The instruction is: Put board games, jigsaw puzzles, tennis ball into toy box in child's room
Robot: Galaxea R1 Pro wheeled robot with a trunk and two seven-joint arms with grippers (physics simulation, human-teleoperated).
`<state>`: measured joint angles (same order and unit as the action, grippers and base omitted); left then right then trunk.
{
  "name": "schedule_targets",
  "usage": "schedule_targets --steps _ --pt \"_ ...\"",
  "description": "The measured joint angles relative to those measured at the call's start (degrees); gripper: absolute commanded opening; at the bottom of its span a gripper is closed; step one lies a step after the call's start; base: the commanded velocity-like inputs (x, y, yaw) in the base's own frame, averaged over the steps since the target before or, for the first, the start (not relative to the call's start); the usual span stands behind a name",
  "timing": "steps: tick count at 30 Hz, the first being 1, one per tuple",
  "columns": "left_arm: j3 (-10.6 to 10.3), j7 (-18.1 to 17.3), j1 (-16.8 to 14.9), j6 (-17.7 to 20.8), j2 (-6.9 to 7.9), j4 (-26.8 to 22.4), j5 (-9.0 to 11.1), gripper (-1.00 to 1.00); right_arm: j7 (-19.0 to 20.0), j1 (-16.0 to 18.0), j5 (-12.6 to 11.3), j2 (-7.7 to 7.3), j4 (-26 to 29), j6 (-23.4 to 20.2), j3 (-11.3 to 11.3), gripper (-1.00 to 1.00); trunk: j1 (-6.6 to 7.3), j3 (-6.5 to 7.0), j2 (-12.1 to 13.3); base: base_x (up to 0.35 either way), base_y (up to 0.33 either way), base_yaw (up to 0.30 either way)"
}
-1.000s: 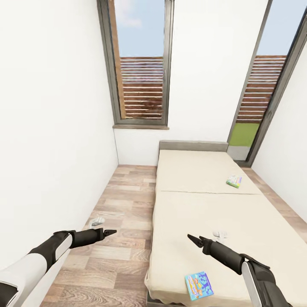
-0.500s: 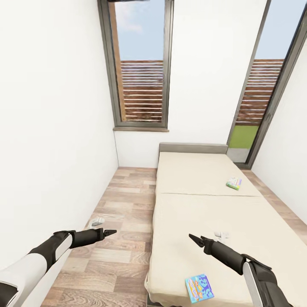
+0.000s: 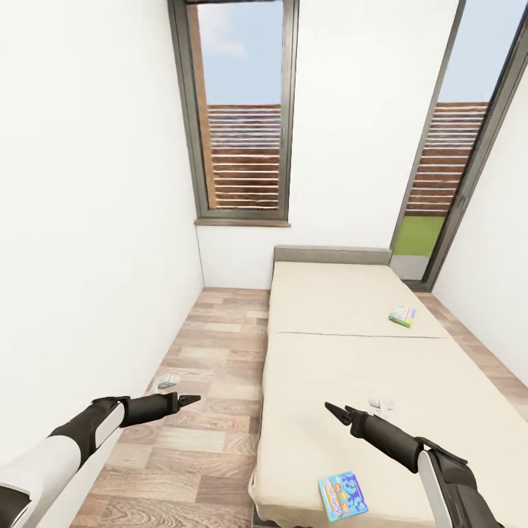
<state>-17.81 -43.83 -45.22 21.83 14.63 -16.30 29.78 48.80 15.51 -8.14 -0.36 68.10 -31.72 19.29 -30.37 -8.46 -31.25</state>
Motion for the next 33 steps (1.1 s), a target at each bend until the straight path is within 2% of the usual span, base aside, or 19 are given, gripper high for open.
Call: schedule_targets --steps 6,8,11,15,21,33 --pt "1.49 -1.92 1.99 1.95 -1.83 1.93 1.84 1.0 1.93 -1.92 -1.91 -1.95 1.93 -1.91 1.94 1.0 0.0 0.0 0.0 0.0 0.0 0.0" --pt "1.24 -1.95 2.59 1.6 -2.24 2.08 2.45 1.0 2.57 -2.57 -2.54 -1.3 1.93 -1.27 2.58 1.0 0.0 0.0 0.0 0.0 0.0 0.0" --pt "1.31 -1.87 2.44 1.33 -3.11 1.6 3.46 1.0 2.89 -1.61 -3.51 -0.33 0.97 -0.3 3.48 1.0 0.0 0.0 0.0 0.0 -0.002 0.0" --pt "1.4 -2.13 2.34 1.1 -3.96 1.25 2.26 1.0 1.6 -0.33 -3.16 0.58 -0.33 0.98 4.24 1.0 0.0 0.0 0.01 0.0 -0.048 0.0" --pt "1.46 -2.24 2.31 1.01 -4.29 1.13 1.75 1.0 -0.34 0.61 -3.4 0.6 -2.23 1.43 4.84 1.0 0.0 0.0 0.0 0.0 -0.169 0.0" --pt "1.52 -2.43 2.36 1.0 -4.39 1.09 1.6 1.0 -0.48 0.77 -3.56 0.67 -2.53 1.62 5.01 1.0 0.0 0.0 0.0 0.0 -0.129 0.0"
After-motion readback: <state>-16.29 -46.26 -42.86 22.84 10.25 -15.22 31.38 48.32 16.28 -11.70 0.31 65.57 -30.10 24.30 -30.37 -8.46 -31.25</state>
